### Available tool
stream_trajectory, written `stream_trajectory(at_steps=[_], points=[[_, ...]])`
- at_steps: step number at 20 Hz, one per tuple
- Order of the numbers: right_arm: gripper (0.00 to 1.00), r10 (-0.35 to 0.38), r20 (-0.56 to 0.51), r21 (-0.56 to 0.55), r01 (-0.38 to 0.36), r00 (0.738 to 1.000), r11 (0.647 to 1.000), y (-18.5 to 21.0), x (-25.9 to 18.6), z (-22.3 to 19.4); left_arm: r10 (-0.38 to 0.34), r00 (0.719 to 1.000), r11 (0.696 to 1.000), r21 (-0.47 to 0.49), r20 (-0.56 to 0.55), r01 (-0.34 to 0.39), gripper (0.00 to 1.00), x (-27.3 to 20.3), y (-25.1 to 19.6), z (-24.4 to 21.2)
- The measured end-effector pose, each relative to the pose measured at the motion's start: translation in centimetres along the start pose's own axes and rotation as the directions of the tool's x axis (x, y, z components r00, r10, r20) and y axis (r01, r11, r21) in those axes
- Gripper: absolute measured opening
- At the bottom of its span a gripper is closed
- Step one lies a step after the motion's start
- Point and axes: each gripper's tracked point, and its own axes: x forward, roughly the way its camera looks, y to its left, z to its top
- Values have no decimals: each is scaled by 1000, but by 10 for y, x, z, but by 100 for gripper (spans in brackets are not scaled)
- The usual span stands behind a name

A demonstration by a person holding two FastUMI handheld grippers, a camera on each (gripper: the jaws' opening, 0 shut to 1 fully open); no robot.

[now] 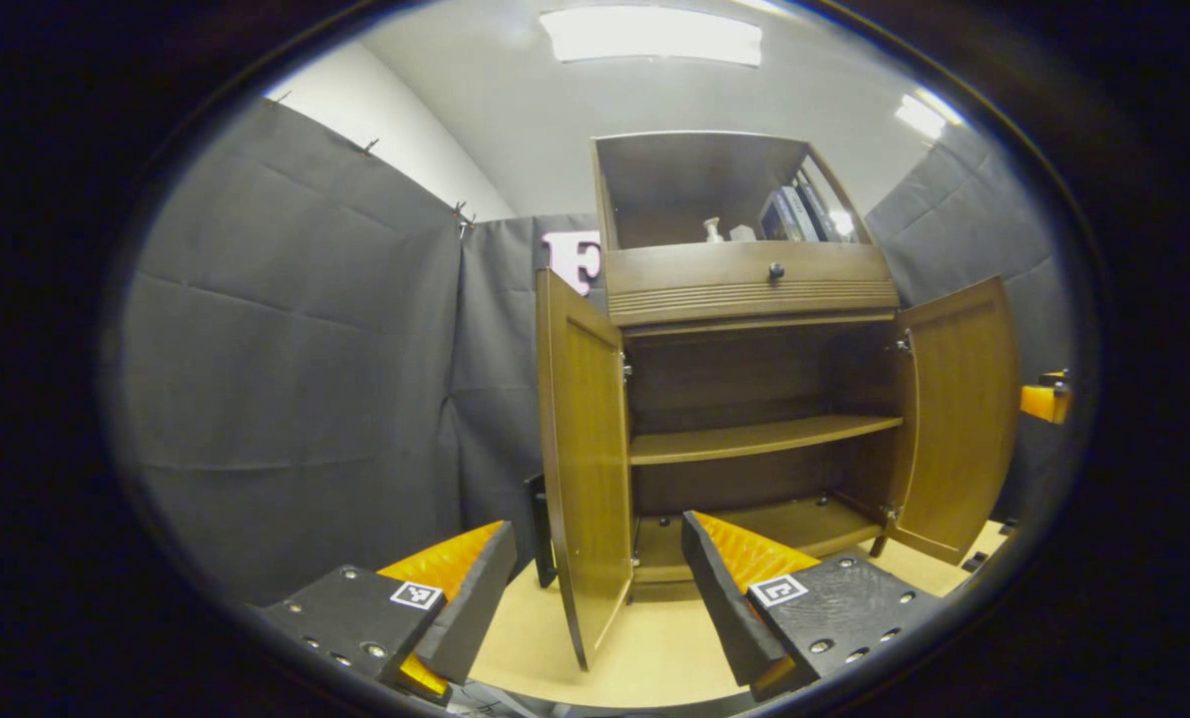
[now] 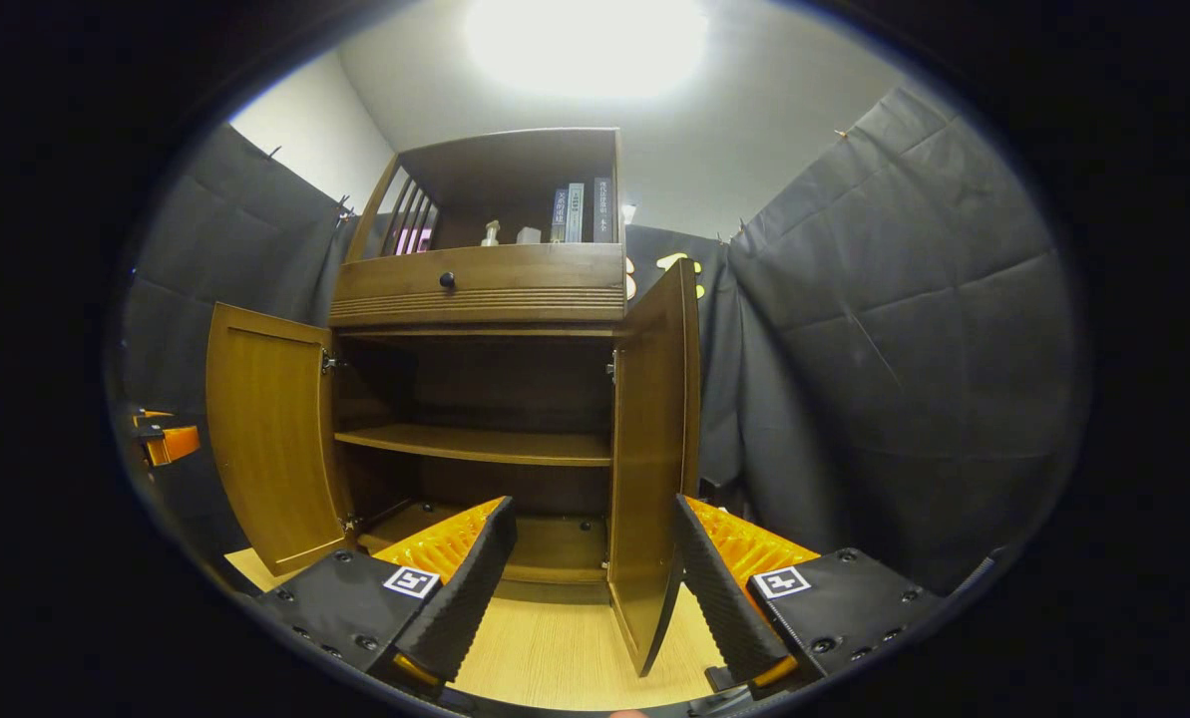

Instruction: Open the right door of the double-door shoe cabinet with the right hand, and open the left door with the left hand.

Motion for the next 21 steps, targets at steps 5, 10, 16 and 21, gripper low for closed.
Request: stream_trajectory(at_steps=[5,10,16,21], points=[[98,-2,2,4,2,1000,1000,2,0,0,8,1000,1000,0,1,-8,96,2,1,0],[98,-2,8,4,2,1000,1000,4,1,2,12,1000,1000,-2,7,-12,96,4,2,0],[98,-11,13,14,11,1000,1000,5,0,7,8,1000,1000,6,10,-8,96,4,2,2],[98,-33,-10,13,33,999,999,1,-5,6,-3,1000,999,39,21,2,96,4,0,4]])
